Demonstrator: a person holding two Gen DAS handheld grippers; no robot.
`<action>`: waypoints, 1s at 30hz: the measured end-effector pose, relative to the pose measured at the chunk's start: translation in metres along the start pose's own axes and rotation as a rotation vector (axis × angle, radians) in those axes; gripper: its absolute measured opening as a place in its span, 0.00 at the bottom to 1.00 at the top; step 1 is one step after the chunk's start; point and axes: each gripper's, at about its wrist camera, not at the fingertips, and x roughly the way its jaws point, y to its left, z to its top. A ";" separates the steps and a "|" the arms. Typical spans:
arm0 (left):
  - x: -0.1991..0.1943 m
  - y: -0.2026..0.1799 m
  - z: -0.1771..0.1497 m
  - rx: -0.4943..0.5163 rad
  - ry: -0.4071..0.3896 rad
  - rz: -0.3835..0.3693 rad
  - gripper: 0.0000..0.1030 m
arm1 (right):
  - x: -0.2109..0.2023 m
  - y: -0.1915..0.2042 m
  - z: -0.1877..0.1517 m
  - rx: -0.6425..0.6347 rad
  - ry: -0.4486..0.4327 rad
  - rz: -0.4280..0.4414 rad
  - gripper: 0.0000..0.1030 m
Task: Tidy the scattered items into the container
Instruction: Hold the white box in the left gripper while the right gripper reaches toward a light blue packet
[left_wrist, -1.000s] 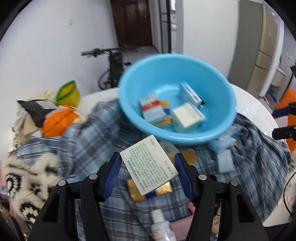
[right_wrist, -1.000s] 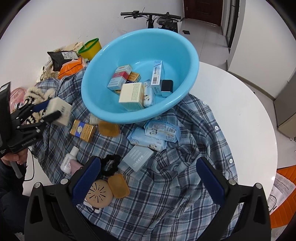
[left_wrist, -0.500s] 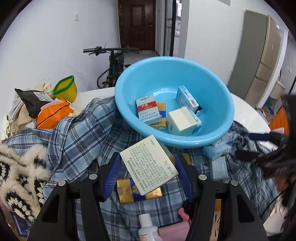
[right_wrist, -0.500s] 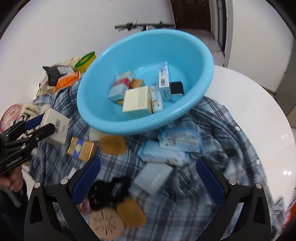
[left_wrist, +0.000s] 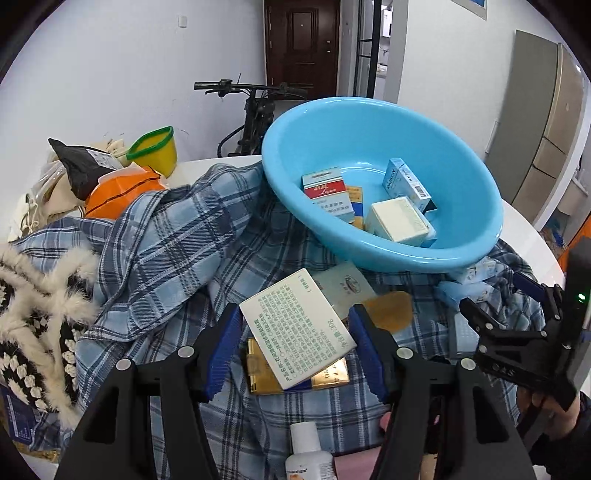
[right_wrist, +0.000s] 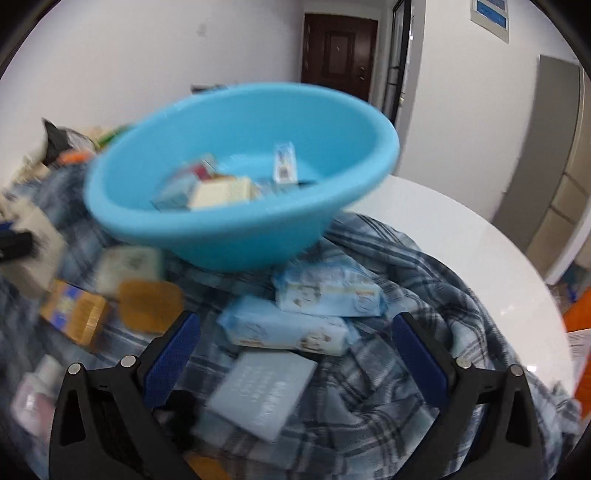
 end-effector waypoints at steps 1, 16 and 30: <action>0.000 0.000 -0.001 0.001 -0.001 0.000 0.60 | 0.003 -0.001 0.001 0.007 0.013 -0.005 1.00; 0.008 -0.009 -0.003 0.013 0.043 -0.033 0.60 | 0.007 0.011 -0.005 -0.048 0.090 0.006 0.66; 0.010 -0.020 -0.007 0.044 0.059 -0.051 0.60 | -0.016 0.014 -0.020 -0.051 0.097 0.031 0.65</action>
